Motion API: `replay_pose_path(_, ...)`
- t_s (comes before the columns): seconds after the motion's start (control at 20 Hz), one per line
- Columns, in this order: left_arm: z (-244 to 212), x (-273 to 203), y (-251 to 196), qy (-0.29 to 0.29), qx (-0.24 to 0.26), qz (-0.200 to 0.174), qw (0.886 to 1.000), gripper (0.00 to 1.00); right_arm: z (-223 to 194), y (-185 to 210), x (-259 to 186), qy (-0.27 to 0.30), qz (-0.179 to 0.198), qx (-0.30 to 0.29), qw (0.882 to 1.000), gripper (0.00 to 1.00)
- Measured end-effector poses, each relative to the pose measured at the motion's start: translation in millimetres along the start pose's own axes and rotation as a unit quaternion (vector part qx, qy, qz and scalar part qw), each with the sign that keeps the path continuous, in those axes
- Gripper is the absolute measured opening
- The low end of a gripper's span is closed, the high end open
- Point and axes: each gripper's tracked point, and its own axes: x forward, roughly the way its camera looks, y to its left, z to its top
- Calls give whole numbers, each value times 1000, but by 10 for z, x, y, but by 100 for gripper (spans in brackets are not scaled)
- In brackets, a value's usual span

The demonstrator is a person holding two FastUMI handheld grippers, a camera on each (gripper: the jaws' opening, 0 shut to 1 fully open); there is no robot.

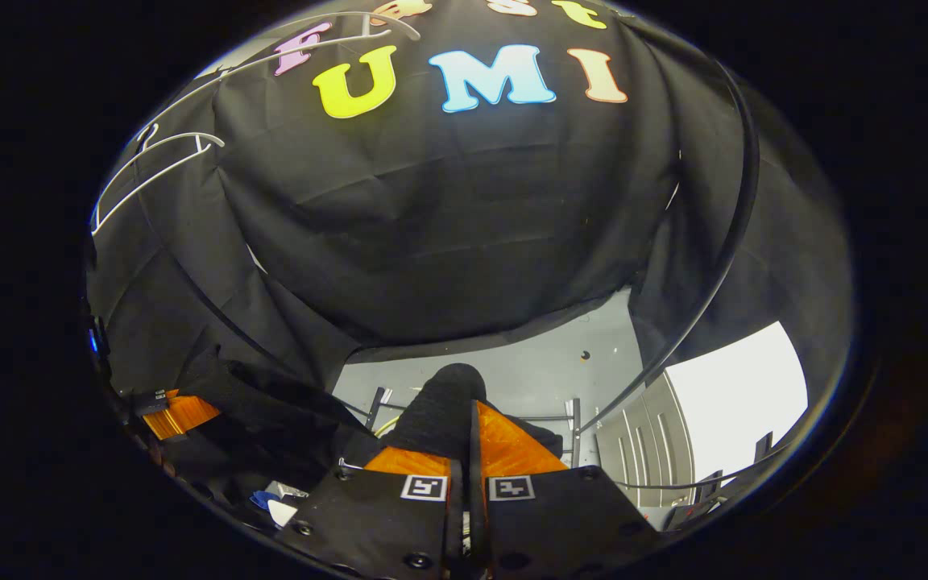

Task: Grasp the clothes on the hanger with both hands and then place them into the laundry hamper below.

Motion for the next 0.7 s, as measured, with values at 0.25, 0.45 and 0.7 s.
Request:
replay_pose_path(0.25, -90, 84, -11, 20, -11, -6, 1000, 1, -65, 28, 59, 17, -1, -8, 1000, 7)
replay_pose_path(0.45, -277, 118, 58, 42, -23, 0, 999, 14, -168, 59, 56, 40, 1, -11, 999, 16)
replay_pose_path(0.7, -283, 137, 65, 38, -29, -13, 999, 58, -182, 164, 28, 42, 21, -12, 999, 50)
